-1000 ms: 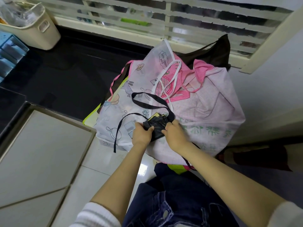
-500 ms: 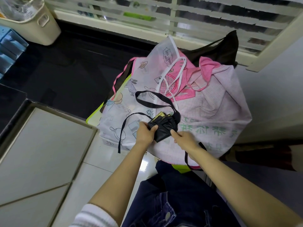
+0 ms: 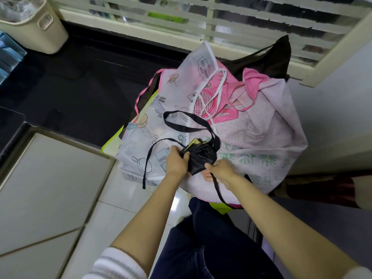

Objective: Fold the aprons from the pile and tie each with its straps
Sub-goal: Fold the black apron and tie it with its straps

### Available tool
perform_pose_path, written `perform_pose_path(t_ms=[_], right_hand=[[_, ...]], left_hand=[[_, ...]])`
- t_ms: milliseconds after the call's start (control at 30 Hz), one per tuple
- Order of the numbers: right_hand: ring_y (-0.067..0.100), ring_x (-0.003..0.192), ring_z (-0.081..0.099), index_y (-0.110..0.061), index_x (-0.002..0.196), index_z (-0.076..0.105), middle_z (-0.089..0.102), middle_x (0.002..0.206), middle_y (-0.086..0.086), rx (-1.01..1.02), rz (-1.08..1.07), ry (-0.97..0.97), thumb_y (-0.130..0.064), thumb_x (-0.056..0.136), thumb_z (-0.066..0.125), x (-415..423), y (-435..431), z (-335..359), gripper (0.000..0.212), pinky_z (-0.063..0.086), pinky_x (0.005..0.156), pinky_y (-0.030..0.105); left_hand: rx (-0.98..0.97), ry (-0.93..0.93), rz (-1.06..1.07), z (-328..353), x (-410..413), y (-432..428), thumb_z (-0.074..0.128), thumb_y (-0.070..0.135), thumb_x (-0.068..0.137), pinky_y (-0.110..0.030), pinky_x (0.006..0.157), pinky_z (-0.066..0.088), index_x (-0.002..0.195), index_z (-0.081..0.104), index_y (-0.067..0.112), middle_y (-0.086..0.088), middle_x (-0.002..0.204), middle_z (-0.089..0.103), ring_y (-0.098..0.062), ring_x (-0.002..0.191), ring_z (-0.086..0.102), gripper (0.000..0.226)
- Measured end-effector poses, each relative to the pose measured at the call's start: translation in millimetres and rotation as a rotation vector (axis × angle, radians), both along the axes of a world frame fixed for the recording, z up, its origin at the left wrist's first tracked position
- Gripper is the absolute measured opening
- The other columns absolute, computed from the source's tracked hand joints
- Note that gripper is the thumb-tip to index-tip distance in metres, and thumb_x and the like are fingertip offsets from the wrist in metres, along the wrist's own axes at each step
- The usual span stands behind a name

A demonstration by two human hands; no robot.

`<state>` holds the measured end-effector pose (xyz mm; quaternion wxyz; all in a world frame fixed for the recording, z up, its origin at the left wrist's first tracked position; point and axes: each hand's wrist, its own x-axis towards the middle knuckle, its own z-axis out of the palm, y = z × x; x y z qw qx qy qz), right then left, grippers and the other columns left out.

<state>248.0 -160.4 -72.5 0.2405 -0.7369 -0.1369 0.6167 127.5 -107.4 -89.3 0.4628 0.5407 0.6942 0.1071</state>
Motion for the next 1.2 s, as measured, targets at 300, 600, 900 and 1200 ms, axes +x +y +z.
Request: perform_pose_path(t_ms=[300, 600, 900, 1200], right_hand=[[0.013, 0.05, 0.036, -0.013, 0.068, 0.048, 0.041, 0.057, 0.002, -0.015, -0.209, -0.034, -0.027, 0.091, 0.06, -19.4, 0.7, -5.3, 0.029, 0.029, 0.047, 0.022], [0.007, 0.06, 0.044, -0.011, 0.094, 0.061, 0.051, 0.068, -0.005, 0.098, -0.138, -0.068, -0.018, 0.082, 0.071, -8.5, -0.5, -5.3, 0.017, 0.034, 0.053, 0.018], [0.005, 0.064, 0.048, -0.01, 0.105, 0.065, 0.06, 0.076, -0.006, 0.144, -0.019, 0.04, -0.012, 0.084, 0.069, 14.7, 7.7, 4.5, 0.022, 0.034, 0.054, 0.016], [0.005, 0.079, 0.055, -0.018, 0.103, 0.064, 0.067, 0.087, -0.01, 0.262, 0.224, 0.057, -0.019, 0.086, 0.067, 33.3, 13.2, 20.9, 0.018, 0.038, 0.062, 0.021]], left_hand=[[0.176, 0.111, -0.123, 4.1, 0.6, -10.7, 0.05, 0.02, 0.096, -0.028, 0.068, 0.036, 0.109, 0.046, 0.005, -0.009, 0.101, 0.046, -0.025, 0.079, 0.05, 0.02], [0.263, 0.086, -0.327, 10.5, -8.3, -1.0, 0.056, 0.006, 0.089, -0.025, 0.075, 0.042, 0.122, 0.044, 0.009, -0.005, 0.124, 0.039, -0.016, 0.097, 0.049, 0.035], [0.101, 0.099, -0.39, 10.4, -14.4, 11.8, 0.056, 0.022, 0.09, -0.019, 0.084, 0.037, 0.121, 0.055, 0.007, -0.001, 0.107, 0.038, -0.016, 0.094, 0.048, 0.036], [0.234, 0.066, -0.447, 44.2, -18.5, 14.1, 0.056, 0.027, 0.085, -0.028, 0.071, 0.031, 0.091, 0.04, 0.018, 0.004, 0.079, 0.049, -0.022, 0.085, 0.047, 0.019]])
